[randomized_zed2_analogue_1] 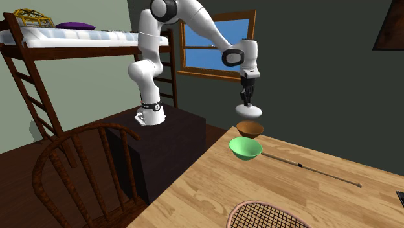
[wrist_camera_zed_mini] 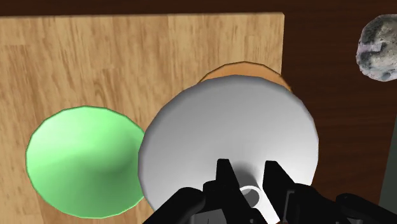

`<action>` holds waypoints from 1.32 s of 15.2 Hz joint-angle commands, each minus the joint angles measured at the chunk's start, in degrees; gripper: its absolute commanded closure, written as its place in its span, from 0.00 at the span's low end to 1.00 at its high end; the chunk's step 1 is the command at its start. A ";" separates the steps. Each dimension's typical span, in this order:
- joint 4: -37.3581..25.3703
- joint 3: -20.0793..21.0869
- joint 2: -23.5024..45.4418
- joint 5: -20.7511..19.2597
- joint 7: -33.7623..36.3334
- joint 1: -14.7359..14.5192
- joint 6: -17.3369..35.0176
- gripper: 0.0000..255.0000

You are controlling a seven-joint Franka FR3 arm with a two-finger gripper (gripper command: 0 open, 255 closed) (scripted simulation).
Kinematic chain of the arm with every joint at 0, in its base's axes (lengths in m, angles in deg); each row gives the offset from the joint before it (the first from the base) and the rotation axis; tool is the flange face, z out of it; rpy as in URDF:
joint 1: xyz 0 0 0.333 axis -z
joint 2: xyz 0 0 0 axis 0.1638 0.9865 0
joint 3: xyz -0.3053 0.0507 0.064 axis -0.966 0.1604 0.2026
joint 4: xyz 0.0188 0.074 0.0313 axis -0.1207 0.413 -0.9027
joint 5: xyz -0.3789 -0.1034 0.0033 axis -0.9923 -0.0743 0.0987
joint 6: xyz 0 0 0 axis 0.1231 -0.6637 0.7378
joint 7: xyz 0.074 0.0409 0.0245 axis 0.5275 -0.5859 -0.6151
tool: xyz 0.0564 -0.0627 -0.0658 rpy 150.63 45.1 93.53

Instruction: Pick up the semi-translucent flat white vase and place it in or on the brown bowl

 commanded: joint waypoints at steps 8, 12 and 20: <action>-5.87 0.72 6.12 -2.30 5.71 -3.56 0.44 1.00; -5.42 0.52 8.20 -2.65 5.83 -3.73 2.95 1.00; -5.11 0.03 12.73 -3.38 6.09 -4.14 7.77 1.00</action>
